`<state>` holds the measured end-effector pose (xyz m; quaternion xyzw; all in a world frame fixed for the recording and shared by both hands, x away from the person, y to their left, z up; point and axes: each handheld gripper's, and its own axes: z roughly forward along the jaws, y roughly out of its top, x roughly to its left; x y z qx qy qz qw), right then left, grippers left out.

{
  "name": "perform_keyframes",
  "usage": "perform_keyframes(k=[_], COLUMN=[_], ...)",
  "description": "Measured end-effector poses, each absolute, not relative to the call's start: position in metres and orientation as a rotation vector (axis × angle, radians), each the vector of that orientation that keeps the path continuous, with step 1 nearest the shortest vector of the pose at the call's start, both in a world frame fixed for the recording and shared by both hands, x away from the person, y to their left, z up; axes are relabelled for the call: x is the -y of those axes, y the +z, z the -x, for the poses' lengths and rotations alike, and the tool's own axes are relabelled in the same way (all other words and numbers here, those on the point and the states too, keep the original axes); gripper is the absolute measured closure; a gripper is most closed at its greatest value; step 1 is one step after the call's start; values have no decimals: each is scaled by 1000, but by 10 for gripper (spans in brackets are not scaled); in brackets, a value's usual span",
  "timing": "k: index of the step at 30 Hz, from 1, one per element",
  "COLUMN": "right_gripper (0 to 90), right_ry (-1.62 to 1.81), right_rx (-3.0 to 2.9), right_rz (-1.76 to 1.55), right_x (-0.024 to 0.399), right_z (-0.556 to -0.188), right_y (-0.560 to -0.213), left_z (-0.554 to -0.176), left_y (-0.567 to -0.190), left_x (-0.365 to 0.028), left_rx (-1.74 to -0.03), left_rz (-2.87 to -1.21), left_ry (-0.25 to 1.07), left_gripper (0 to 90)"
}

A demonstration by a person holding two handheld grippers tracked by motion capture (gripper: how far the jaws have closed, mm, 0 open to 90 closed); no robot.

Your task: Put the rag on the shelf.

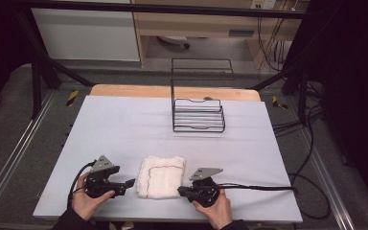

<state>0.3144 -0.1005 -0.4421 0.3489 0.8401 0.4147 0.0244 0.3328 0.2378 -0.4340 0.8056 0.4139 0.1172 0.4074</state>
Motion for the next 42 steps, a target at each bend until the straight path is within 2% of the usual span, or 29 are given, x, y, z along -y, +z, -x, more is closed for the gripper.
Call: perform_keyframes(k=[12, 21, 24, 25, 28, 30, 31, 32, 33, 36, 39, 41, 42], right_gripper=[868, 852, 811, 743, 640, 611, 553, 553, 518, 517, 560, 611, 672], right_ry=[1110, 1014, 1036, 1091, 1133, 1139, 1147, 1147, 1164, 1169, 1150, 1156, 1172], right_rx=[-2590, -2545, -2527, -2480, -2426, -2420, -2413, -2413, -2402, -2407, -2414, -2417, -2428], right_rz=[-1109, -1136, -1129, -1147, -1186, -1190, -1201, -1201, -1216, -1235, -1270, -1295, -1319], right_x=[135, 143, 145, 149, 154, 154, 152, 152, 148, 145, 142, 140, 139], right_z=[-325, -333, -331, -331, -330, -330, -330, -330, -330, -331, -332, -332, -333], right_y=[-431, -436, -435, -432, -430, -431, -434, -434, -438, -442, -447, -449, -451], left_z=[-349, -380, -387, -389, -394, -394, -394, -394, -394, -393, -391, -391, -390], left_y=[-427, -430, -433, -435, -439, -442, -443, -443, -443, -443, -443, -442, -443], left_x=[-222, -182, -176, -173, -167, -164, -163, -164, -164, -164, -165, -165, -165], left_rx=[-1006, -911, -914, -912, -897, -885, -877, -873, -872, -868, -879, -889, -893], left_rz=[-2042, -2147, -2162, -2165, -2185, -2217, -2222, -2223, -2223, -2228, -2222, -2217, -2214], left_ry=[263, 229, 209, 210, 185, 180, 177, 171, 166, 151, 146, 138, 140], left_gripper=[184, 372, 419, 464, 546, 564, 606, 606, 647, 680, 736, 798, 818])
